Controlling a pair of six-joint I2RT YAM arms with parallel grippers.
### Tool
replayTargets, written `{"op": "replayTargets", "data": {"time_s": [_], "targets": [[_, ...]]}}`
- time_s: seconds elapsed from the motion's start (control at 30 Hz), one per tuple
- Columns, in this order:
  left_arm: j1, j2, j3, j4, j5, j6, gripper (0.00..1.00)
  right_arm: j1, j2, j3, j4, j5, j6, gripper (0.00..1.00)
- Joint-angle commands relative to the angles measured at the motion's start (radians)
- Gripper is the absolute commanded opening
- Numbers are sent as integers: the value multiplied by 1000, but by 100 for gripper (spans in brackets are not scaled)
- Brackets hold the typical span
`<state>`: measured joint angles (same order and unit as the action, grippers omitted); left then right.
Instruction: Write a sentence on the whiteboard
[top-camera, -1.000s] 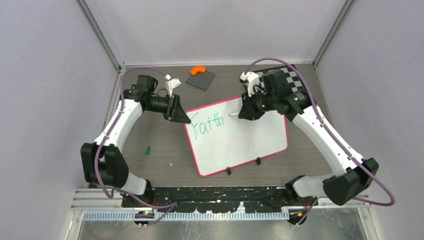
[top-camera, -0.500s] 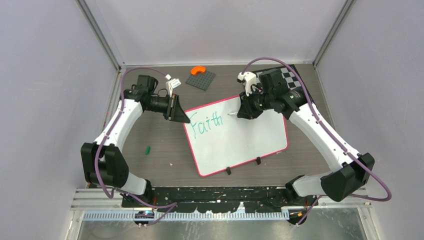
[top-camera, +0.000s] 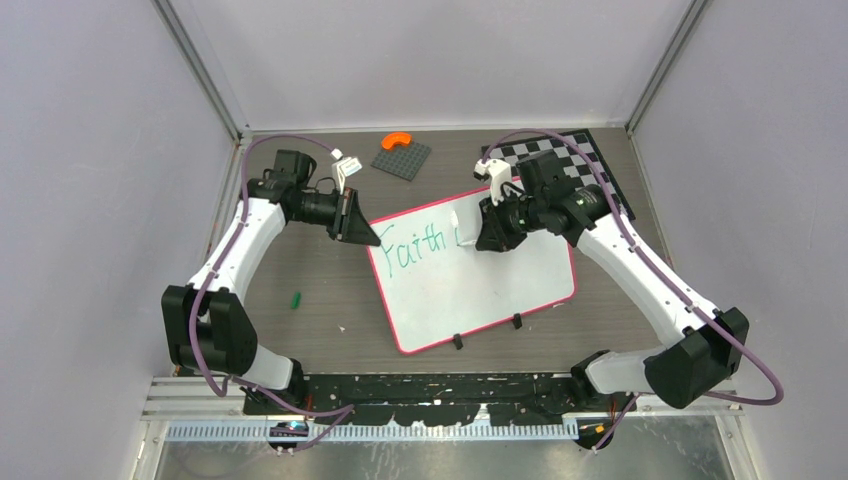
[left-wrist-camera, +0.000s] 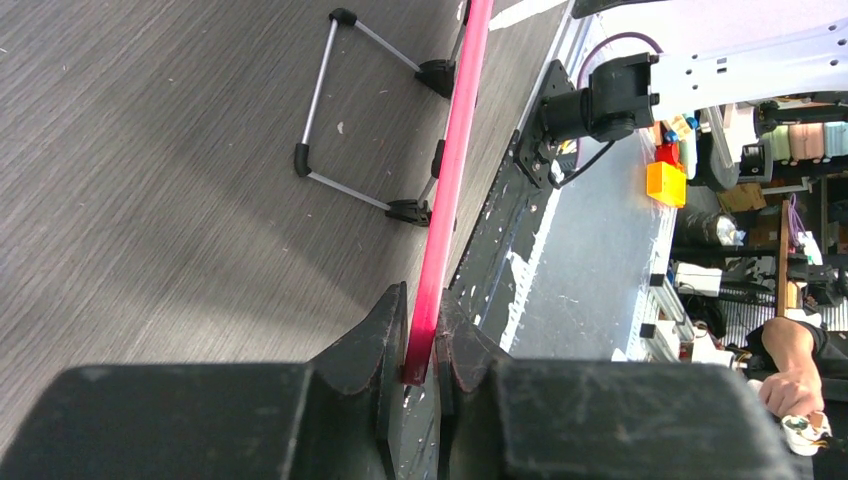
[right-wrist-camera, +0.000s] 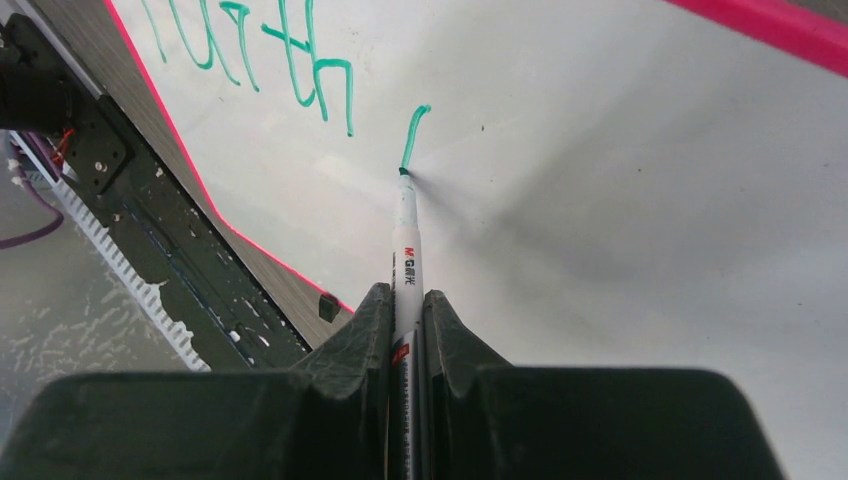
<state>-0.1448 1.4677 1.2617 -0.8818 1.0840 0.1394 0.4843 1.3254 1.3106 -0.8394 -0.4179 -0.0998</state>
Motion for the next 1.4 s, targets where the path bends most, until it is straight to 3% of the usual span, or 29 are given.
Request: {"op": "replayTargets", "data": {"time_s": [0.0,0.4,0.73,1.37], "targets": [[-4,-7,13,24,18,8,0,0,-23,-6,21,20,-11,0],[-12,-5,22,17,17,9,0,1,25,199,-2,-7,8,0],[-12,-21,20,8,8,15,0,2,68,166,23,50,0,0],[-12,-17,23,3,9,19,0,-4,-16,120,-29,57,-14,0]]}}
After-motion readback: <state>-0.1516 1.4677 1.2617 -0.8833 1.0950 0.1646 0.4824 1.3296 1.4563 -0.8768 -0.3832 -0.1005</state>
